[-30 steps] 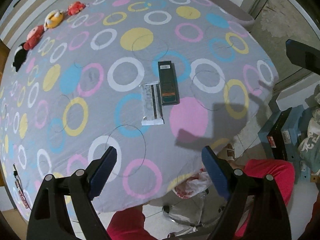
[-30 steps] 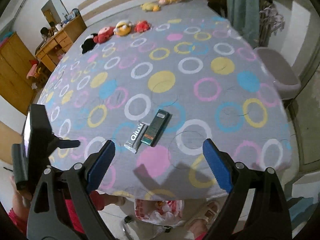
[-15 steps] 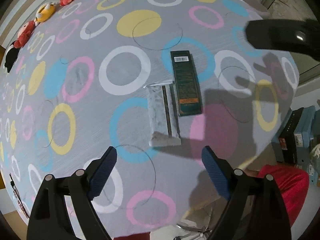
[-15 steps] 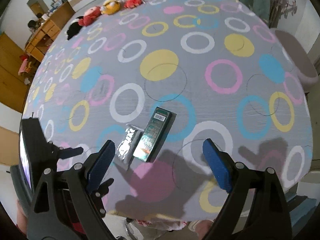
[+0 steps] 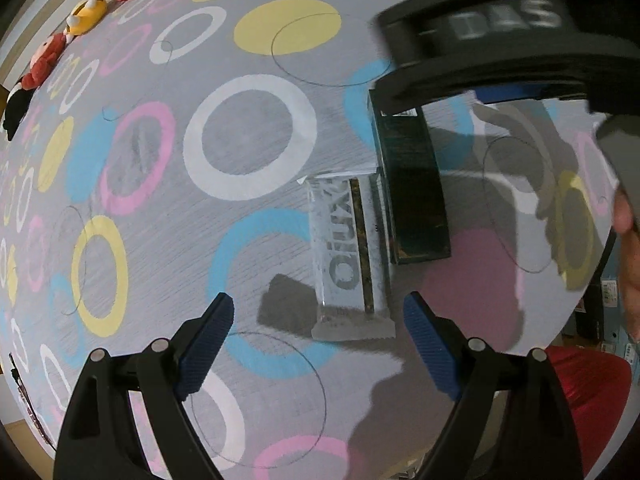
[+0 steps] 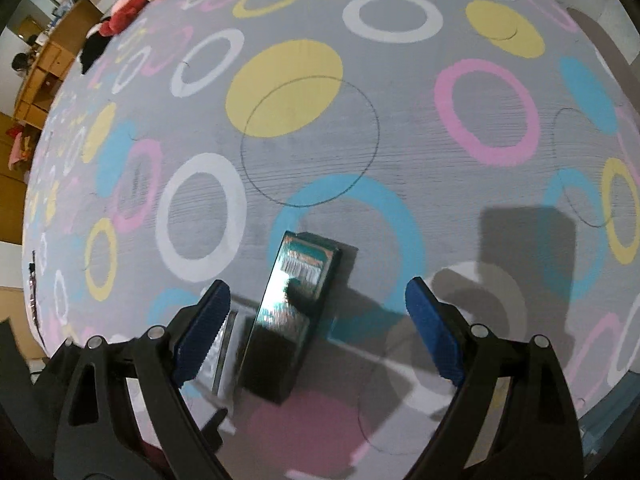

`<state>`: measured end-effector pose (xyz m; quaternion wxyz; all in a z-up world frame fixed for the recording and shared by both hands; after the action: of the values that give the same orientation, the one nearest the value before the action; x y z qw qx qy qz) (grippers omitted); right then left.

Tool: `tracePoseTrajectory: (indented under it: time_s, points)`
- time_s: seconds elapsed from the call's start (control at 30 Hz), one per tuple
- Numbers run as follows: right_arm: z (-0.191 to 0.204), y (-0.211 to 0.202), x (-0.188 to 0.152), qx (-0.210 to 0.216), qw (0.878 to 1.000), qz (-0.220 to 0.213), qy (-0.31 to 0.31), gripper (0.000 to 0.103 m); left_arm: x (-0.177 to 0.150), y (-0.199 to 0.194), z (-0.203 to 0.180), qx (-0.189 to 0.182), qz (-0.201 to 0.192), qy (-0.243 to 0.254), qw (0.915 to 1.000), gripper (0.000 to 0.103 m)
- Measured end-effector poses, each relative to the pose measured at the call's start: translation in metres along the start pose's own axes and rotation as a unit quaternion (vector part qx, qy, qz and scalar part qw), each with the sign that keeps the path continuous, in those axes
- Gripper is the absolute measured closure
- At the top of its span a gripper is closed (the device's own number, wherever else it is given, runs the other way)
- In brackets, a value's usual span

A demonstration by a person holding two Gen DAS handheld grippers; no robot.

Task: Collect trash
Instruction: 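Grasp the white 'Oiux' packet with the left tool while the right tool grasps the dark green box, then lift the packet and green box off the bed and carry them toward the trash bag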

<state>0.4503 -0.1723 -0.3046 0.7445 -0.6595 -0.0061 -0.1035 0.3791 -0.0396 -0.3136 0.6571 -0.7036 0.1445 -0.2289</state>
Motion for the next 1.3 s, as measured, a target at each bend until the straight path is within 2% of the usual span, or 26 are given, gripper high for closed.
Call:
tracePoseTrajectory:
  time_s: [0.17,0.2,0.23,0.4,0.47,0.53,0.63,0.77,0.87,0.93,1.0,1.07,1.3]
  points:
    - [0.002,0.020,0.005,-0.020,1.000,0.009,0.008,0.017,-0.001,0.005,0.001,0.005,-0.003,-0.001,1.0000,0.019]
    - [0.003,0.023,0.005,-0.025,1.000,0.010,0.010,0.019,0.000,0.006,0.001,0.006,-0.002,-0.001,1.0000,0.019]
    - [0.003,0.025,0.004,-0.026,1.000,0.012,0.012,0.026,0.000,0.008,0.001,0.008,-0.002,-0.001,1.0000,0.020]
    - [0.005,0.031,0.003,-0.047,0.999,0.011,0.008,0.030,0.001,0.011,0.001,0.002,-0.002,-0.009,1.0000,0.024]
    - [0.008,0.031,0.002,-0.065,0.998,0.006,-0.002,0.038,0.001,0.012,0.000,0.001,-0.001,-0.012,0.9999,0.025]
    - [0.011,0.031,0.001,-0.068,0.998,0.002,-0.008,0.043,0.003,0.019,-0.002,-0.003,0.001,-0.015,0.9999,0.027]
    - [0.016,0.030,0.001,-0.070,0.997,0.003,-0.012,0.056,0.001,0.025,-0.004,-0.001,0.006,-0.023,0.9997,0.029]
    - [0.013,0.027,0.000,-0.068,0.998,0.002,-0.001,0.061,0.001,0.029,-0.005,-0.017,0.010,-0.040,0.9990,0.035]
    - [0.007,0.024,-0.002,-0.059,0.998,0.003,0.003,0.063,0.000,0.028,-0.006,-0.024,0.010,-0.046,0.9986,0.044]
    - [0.006,0.021,-0.003,-0.052,0.999,0.004,0.002,0.064,0.000,0.027,-0.006,-0.024,0.010,-0.049,0.9985,0.055]
    - [-0.001,0.016,-0.007,-0.048,0.999,0.002,0.001,0.065,0.001,0.025,-0.004,-0.024,0.007,-0.052,0.9983,0.057]
    - [-0.002,0.011,-0.008,-0.050,0.999,-0.001,-0.003,0.065,0.000,0.024,-0.003,-0.029,0.004,-0.052,0.9982,0.064]
    - [-0.009,-0.004,-0.016,-0.055,0.998,-0.017,-0.022,0.065,-0.010,0.020,0.020,-0.040,0.003,-0.076,0.9963,0.065]
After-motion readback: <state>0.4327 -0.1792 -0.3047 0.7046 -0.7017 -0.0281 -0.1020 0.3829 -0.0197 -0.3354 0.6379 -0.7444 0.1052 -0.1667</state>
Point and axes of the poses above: each gripper's, at about its wrist camera, not at the fingertips, and y roughly the way its jaws point, z to its left, x to its top, the point moved 3 cm from there along y, roughly the way its jaws point, and after that the axes turned 4 degrees about -x, right-handed, at the moved point
